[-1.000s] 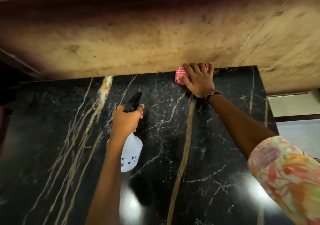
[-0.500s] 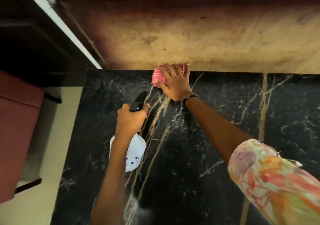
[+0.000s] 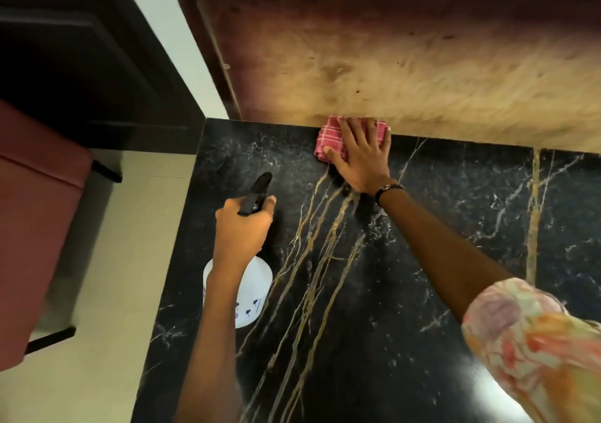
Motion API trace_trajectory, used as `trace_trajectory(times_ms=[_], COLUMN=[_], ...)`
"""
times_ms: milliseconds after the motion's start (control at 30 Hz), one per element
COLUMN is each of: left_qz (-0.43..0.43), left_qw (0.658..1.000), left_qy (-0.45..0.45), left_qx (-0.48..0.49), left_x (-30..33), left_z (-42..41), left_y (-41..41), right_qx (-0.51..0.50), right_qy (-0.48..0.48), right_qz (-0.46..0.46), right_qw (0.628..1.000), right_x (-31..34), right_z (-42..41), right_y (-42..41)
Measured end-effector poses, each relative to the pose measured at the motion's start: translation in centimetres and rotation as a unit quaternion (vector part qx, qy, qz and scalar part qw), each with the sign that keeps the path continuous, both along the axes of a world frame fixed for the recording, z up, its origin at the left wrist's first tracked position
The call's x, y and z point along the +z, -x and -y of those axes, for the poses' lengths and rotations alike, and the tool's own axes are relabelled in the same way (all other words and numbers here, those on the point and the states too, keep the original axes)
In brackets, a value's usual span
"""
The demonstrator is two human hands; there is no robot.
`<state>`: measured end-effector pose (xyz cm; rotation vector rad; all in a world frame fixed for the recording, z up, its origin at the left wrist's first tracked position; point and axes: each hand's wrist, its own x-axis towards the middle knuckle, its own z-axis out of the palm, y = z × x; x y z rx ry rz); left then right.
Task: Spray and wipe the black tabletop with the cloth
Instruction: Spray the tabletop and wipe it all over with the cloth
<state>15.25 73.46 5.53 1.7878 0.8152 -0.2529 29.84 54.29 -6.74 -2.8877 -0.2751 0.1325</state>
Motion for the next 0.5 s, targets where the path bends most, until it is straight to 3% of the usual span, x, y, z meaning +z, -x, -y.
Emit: trace_trajectory(times_ms=[333,500], left_qz=[0.017,0.033], left_qw=[0.997,0.992], left_qy=[-0.018,-0.041], left_qx=[0.074,0.116], left_x=[-0.5,-0.3], left_z=[-7.1,-9.4], left_y=[3.4,4.7], right_qx=[0.065,0.142], right_qy=[-0.044,-0.023], right_qz=[0.007,0.023], right_qw=[0.997,0.989], right_x=[-0.7,-1.1], right_z=[-16.9,-23.3], right_y=[-2.3,-2.7])
